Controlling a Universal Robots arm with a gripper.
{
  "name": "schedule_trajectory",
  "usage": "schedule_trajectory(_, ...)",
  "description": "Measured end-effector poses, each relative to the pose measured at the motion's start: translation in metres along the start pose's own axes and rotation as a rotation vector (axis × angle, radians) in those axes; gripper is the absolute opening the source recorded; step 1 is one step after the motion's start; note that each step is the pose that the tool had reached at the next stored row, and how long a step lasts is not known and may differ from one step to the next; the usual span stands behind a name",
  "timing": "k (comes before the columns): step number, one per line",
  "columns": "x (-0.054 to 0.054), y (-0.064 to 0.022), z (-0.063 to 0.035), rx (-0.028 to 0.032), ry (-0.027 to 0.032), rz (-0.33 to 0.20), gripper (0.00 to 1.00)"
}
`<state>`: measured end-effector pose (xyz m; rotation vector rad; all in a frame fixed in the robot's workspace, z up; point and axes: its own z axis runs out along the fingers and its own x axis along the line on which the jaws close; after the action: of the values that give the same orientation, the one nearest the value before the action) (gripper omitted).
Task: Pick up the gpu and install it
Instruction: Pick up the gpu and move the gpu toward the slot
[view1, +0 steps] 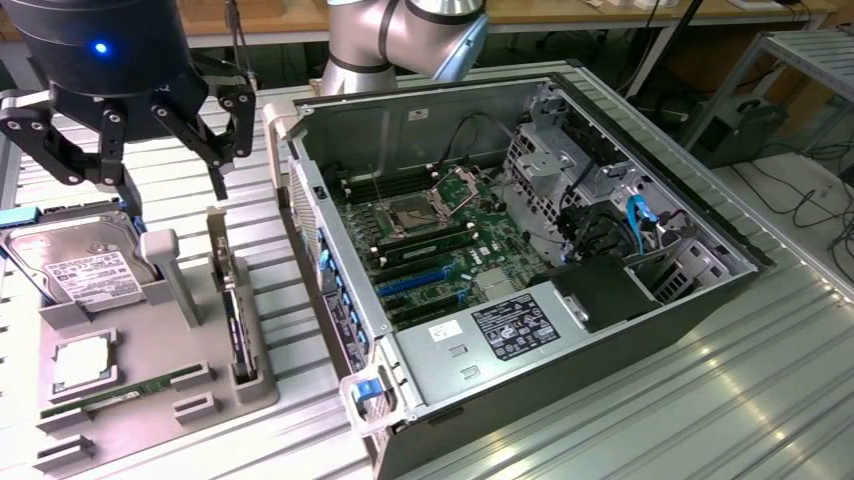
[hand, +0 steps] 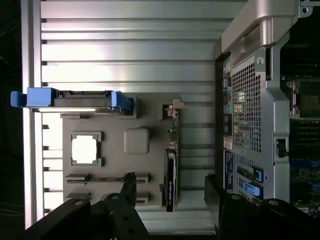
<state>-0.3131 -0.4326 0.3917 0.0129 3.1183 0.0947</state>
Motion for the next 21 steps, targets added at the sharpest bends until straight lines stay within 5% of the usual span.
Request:
schedule_trajectory(5, 0.0, -0.0003, 0.0019, -0.0001, 0.0011, 0.0, 0.66)
schedule_trajectory(10, 0.0, -0.0037, 0.0069, 0.0004, 0.0158, 0.0, 0.66)
schedule_trajectory(21, 0.0, -0.0057, 0.012, 0.0025, 0.0166, 0.0, 0.66)
